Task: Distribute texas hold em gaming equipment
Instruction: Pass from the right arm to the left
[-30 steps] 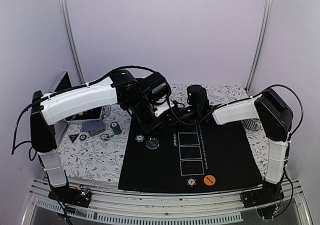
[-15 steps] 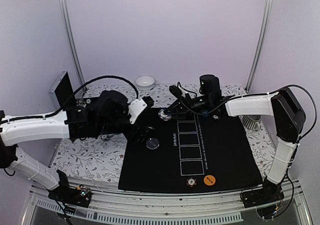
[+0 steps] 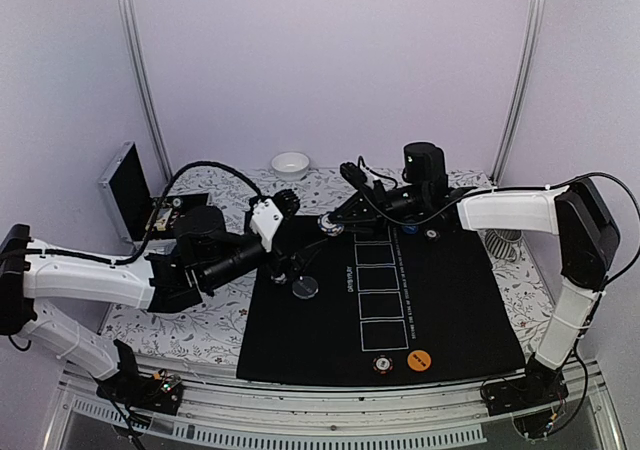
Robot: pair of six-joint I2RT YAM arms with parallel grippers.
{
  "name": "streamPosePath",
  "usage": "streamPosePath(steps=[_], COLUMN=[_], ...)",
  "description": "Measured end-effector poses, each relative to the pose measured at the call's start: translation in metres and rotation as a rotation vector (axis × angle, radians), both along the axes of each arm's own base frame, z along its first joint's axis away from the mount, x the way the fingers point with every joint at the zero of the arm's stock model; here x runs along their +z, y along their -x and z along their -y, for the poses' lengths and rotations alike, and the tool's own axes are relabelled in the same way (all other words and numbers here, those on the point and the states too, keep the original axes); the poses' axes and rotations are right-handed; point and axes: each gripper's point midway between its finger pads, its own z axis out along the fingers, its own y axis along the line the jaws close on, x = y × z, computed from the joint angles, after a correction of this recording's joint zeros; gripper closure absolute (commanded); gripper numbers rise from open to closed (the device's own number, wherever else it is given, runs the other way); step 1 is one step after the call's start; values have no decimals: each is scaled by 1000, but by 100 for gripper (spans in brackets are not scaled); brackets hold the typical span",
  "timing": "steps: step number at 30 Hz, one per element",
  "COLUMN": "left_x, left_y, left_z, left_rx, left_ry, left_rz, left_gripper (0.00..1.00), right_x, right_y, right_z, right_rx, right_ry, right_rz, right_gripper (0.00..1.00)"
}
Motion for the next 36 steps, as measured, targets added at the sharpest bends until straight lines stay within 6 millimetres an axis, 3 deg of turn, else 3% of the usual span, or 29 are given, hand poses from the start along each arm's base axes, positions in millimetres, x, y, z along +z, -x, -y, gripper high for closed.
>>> streamPosePath(steps=[5, 9, 10, 22, 28, 36], left_x=[-7, -16, -17, -12, -15, -16], left_y=[-5, -5, -6, -17, -21, -20], left_z=[30, 43, 44, 48, 46, 46], left_rx=[-68, -108, -112, -108, -98, -105], left_ry=[-40, -67, -73, -75, -80, -80], left_rz=[21, 20, 24, 28, 22, 15], left_gripper=[7, 34, 36, 35, 53, 100], right_x=[1, 0, 0, 3, 4, 5], right_y=[1, 1, 1, 1, 2, 0], right_z=[-1, -1, -1, -1, -1, 0], right_rx=[-6, -7, -8, -8, -8, -15], right_ry=[1, 4, 5, 2, 0, -1], right_rz=[2, -2, -3, 1, 3, 6], right_gripper=[98, 98, 98, 98, 98, 97])
